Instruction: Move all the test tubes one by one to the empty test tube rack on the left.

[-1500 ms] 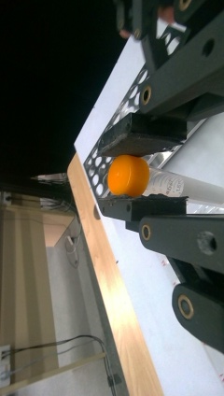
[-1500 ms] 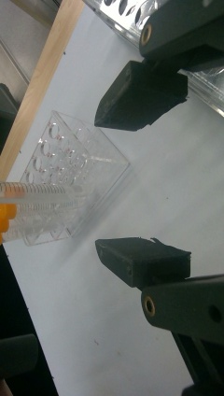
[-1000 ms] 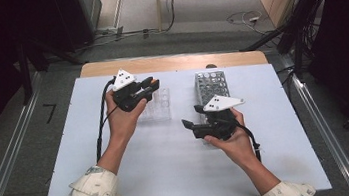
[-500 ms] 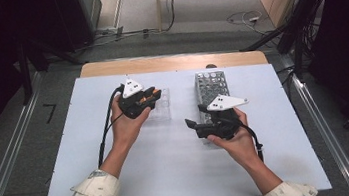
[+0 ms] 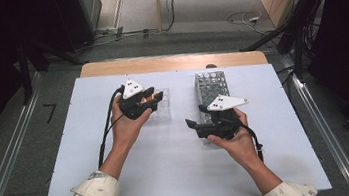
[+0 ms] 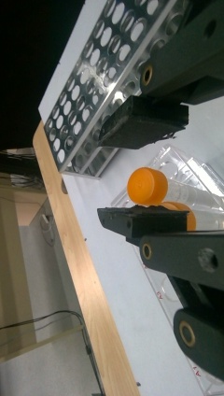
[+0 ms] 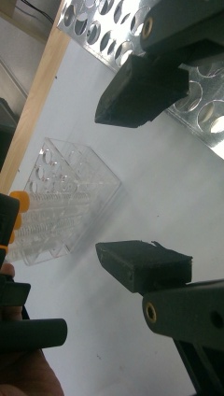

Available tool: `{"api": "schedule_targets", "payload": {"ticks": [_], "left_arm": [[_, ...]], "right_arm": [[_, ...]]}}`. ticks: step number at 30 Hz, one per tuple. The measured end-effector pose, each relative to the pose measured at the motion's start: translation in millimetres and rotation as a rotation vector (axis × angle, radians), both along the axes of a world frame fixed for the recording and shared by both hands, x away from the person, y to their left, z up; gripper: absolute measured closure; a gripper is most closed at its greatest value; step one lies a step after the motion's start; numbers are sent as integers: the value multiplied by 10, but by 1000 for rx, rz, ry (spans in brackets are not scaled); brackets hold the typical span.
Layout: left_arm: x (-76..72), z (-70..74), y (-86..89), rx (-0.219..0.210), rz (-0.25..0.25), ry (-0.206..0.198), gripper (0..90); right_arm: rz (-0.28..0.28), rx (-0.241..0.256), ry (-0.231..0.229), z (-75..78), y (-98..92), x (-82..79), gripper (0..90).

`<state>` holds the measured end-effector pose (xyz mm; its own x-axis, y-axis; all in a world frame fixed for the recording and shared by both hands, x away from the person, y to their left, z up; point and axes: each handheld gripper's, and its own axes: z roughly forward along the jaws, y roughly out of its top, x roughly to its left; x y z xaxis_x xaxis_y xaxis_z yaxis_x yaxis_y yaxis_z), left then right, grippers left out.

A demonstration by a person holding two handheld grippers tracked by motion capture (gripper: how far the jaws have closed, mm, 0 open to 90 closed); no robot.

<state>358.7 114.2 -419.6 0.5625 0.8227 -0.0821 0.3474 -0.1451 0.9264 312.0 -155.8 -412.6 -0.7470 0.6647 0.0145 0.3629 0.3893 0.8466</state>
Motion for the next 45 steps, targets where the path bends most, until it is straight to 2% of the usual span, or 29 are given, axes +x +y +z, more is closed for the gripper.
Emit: {"api": "schedule_targets", "payload": {"ticks": [9, 16, 23, 38, 43, 45], "left_arm": [[-111, 35, 35, -33, -13, 4, 510], [-252, 42, 79, -63, -18, 18, 447], [-380, 56, 132, -76, -27, 27, 384], [-499, 32, 196, -70, -30, 36, 355], [-532, 14, 220, -95, -41, 62, 353], [-557, 7, 225, -85, -40, 59, 353]], "right_arm": [[-25, 9, -2, -1, -63, 13, 304], [-46, 8, -4, -10, -135, 24, 303], [-78, 8, 1, -28, -257, 30, 300], [-114, 6, 4, -59, -427, 20, 294], [-127, 7, 5, -60, -487, 3, 291], [-131, 8, 4, -61, -506, -1, 290]]}}
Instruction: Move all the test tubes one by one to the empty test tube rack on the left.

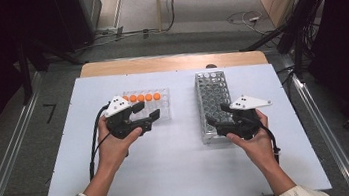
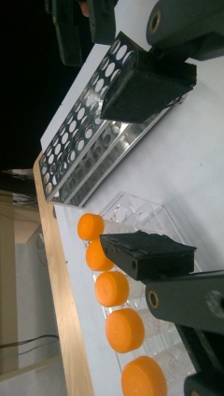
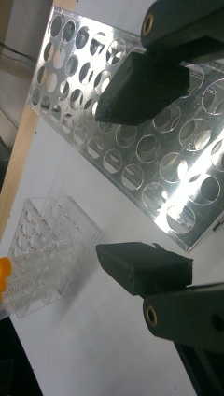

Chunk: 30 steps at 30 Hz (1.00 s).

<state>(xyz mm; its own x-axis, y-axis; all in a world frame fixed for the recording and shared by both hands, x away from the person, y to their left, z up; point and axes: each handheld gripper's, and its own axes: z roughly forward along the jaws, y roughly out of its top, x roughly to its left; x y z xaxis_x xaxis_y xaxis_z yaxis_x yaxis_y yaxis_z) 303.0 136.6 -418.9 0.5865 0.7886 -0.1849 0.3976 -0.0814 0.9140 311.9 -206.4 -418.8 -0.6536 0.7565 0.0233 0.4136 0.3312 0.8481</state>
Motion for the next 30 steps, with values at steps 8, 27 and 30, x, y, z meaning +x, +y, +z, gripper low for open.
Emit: {"api": "schedule_targets", "payload": {"ticks": [8, 27, 30], "left_arm": [[-88, -15, 58, 4, 7, 0, 324], [-195, -116, 203, 10, 36, 17, 299], [-216, -116, 221, 11, 39, 12, 297]], "right_arm": [[-11, 5, -6, 6, -57, -11, 284], [-49, 4, -2, -26, -224, -51, 257], [-54, 3, -3, -38, -252, -56, 256]]}}
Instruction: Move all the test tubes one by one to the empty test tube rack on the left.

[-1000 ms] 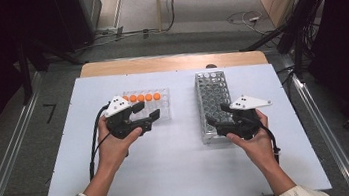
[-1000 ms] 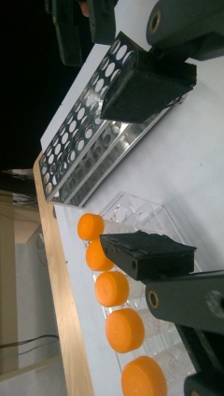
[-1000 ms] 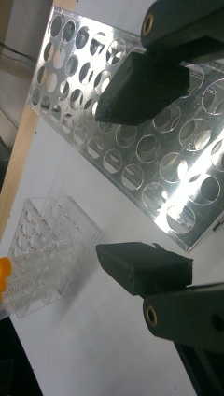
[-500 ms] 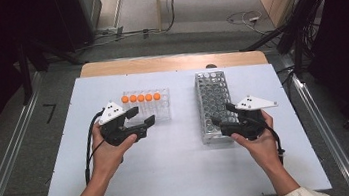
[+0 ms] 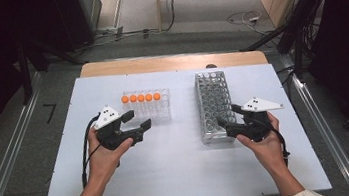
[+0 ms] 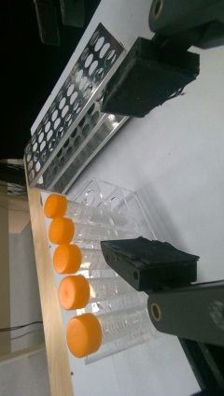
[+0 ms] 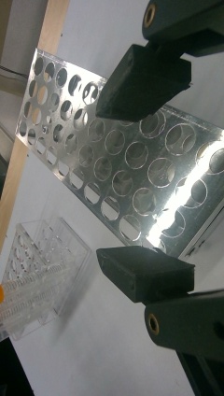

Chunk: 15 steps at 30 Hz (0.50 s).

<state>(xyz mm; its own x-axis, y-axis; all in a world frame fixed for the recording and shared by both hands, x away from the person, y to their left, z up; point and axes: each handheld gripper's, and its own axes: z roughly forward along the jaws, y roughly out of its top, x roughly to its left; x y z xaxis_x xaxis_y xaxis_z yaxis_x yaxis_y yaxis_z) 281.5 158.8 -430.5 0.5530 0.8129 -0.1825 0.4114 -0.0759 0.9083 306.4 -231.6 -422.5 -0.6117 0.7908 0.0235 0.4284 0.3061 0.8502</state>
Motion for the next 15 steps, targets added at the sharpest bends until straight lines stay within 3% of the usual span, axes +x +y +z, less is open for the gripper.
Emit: {"api": "schedule_targets", "payload": {"ticks": [15], "left_arm": [[-71, -93, 130, 5, 40, 8, 292]], "right_arm": [[-28, -2, 0, -35, -118, -31, 256]]}}
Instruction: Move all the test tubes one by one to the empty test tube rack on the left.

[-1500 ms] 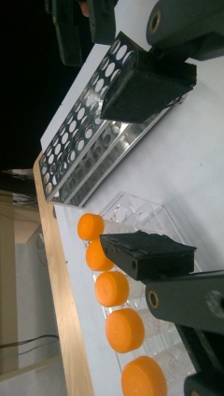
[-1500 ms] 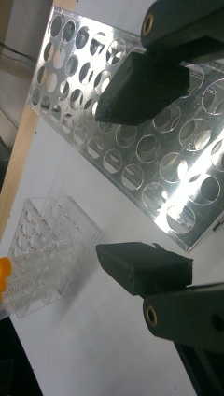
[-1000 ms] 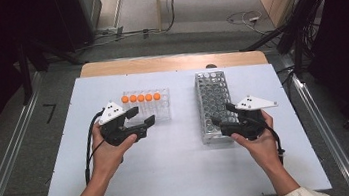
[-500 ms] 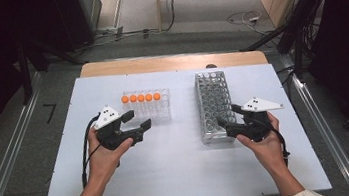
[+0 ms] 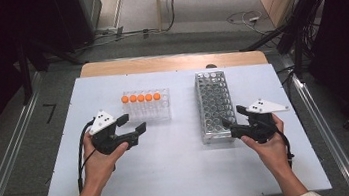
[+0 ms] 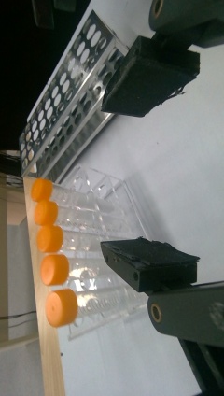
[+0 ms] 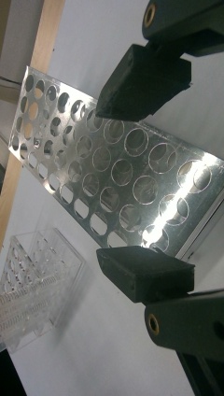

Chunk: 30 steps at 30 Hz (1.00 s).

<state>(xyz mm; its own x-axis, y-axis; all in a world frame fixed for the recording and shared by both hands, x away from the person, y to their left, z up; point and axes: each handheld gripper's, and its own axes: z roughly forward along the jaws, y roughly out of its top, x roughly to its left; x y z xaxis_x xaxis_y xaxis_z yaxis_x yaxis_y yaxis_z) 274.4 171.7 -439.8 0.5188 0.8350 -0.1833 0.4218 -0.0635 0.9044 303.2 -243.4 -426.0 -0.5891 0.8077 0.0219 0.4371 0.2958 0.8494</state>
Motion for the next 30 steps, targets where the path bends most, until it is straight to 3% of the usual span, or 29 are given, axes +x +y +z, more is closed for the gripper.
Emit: {"api": "schedule_targets", "payload": {"ticks": [11, 30], "left_arm": [[-57, -72, 174, -11, 50, 5, 286], [-164, -246, 372, 15, 105, 27, 244]], "right_arm": [[-31, 0, 0, -18, -145, -47, 256], [-91, -5, 7, -95, -428, -131, 256]]}}
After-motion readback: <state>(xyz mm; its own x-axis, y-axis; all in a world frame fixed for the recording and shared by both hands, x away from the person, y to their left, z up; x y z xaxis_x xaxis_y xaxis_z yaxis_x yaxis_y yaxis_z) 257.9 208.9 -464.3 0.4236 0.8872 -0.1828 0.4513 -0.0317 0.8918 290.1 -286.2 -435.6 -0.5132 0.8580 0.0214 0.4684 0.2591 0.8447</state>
